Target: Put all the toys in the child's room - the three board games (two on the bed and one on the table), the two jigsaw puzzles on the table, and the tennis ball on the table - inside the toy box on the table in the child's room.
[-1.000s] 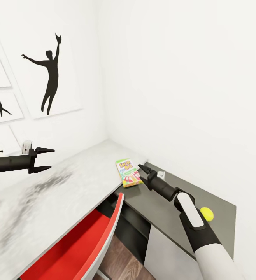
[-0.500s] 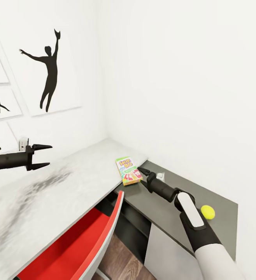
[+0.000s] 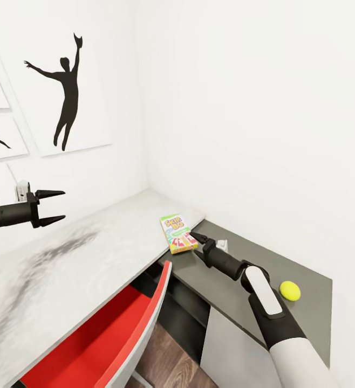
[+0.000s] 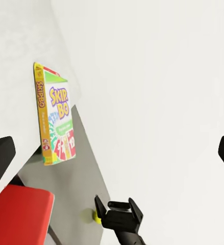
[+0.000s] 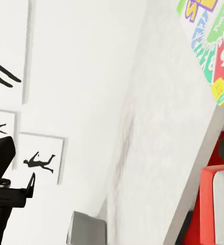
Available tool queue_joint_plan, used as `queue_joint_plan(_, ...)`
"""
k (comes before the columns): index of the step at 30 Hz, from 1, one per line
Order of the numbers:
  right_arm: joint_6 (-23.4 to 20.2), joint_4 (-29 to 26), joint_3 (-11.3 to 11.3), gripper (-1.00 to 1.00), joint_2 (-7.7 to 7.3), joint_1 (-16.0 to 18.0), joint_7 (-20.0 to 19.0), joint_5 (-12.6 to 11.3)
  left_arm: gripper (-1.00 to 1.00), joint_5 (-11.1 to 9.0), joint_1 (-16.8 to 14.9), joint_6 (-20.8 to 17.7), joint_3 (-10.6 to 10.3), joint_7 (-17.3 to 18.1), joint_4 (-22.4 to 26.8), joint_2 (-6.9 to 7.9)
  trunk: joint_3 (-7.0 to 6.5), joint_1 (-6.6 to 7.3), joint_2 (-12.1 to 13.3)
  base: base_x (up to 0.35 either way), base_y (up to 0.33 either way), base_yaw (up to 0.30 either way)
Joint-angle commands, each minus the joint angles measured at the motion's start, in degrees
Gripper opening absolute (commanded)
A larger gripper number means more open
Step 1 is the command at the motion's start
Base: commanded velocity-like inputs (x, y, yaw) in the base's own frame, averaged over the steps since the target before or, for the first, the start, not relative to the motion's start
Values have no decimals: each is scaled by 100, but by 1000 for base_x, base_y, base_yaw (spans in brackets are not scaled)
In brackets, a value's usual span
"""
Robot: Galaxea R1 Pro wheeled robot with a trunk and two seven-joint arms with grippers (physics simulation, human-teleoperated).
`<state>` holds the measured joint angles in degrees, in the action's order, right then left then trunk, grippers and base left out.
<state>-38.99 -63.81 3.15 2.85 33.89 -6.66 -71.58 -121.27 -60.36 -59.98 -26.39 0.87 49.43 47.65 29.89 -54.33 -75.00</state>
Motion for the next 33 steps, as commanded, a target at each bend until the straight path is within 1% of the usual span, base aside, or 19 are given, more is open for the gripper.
queue_joint_plan(1,-20,0,-6,100,-1,4,-18,14,100,-28,-11,-2,-24,9,-5,14,25,-23,-46,0,0,0)
queue_joint_plan(9,-22,-22,-29,100,-23,4,-18,20,100,-29,-11,-2,1,9,-26,41,168,-198,-366,0,0,0)
queue_joint_plan(26,-3,-36,-38,100,-30,4,-47,-24,100,-28,-11,-2,32,10,-20,46,473,-572,-1048,0,0,0)
queue_joint_plan(29,18,-40,-38,100,-27,4,-37,-23,100,-30,-18,-2,78,10,6,48,527,-638,-1169,0,0,0)
queue_joint_plan(33,46,-74,-41,100,-18,4,-17,-4,100,-30,-57,-2,271,3,85,46,599,-726,-1329,0,0,0)
